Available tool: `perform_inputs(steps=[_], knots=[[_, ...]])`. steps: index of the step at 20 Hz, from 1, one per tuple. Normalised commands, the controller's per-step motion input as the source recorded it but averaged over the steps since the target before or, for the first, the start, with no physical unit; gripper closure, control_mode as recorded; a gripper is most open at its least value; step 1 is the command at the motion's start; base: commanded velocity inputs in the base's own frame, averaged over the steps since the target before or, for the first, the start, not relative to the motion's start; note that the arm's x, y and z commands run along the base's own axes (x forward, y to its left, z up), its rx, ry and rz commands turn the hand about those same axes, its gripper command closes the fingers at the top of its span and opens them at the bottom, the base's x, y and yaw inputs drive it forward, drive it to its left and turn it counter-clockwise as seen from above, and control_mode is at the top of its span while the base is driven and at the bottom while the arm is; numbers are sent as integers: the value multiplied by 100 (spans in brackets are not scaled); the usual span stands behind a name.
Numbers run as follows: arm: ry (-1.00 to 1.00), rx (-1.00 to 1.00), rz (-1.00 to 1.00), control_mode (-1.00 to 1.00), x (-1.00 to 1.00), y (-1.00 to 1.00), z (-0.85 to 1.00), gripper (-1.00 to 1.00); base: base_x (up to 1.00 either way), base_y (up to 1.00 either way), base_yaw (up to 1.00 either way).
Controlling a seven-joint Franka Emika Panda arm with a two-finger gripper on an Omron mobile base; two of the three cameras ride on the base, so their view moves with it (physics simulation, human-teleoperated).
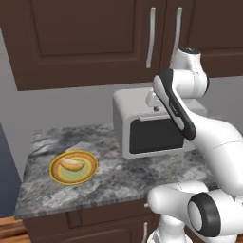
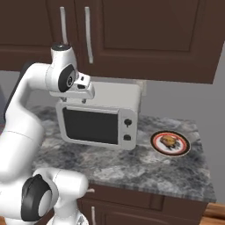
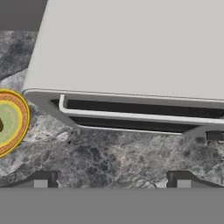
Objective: Open the toaster oven door. Place the hotdog bun on the bottom rack in the toaster oven and place the chicken drumstick on the top rack.
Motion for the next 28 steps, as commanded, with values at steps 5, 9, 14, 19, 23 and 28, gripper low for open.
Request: perform_inputs(steps=[5, 9, 14, 19, 23, 28], knots=[[0, 0, 0, 100, 0, 0, 0, -100, 0, 51, -3], [0, 0, 0, 100, 0, 0, 0, -100, 0, 45, -2], [0, 0, 0, 100, 0, 0, 0, -100, 0, 31, 0], [0, 0, 0, 100, 0, 0, 0, -100, 0, 10, 0], [0, 0, 0, 100, 0, 0, 0, -100, 0, 0, 0], [0, 0, 0, -100, -1, 0, 0, -100, 0, 0, 0]])
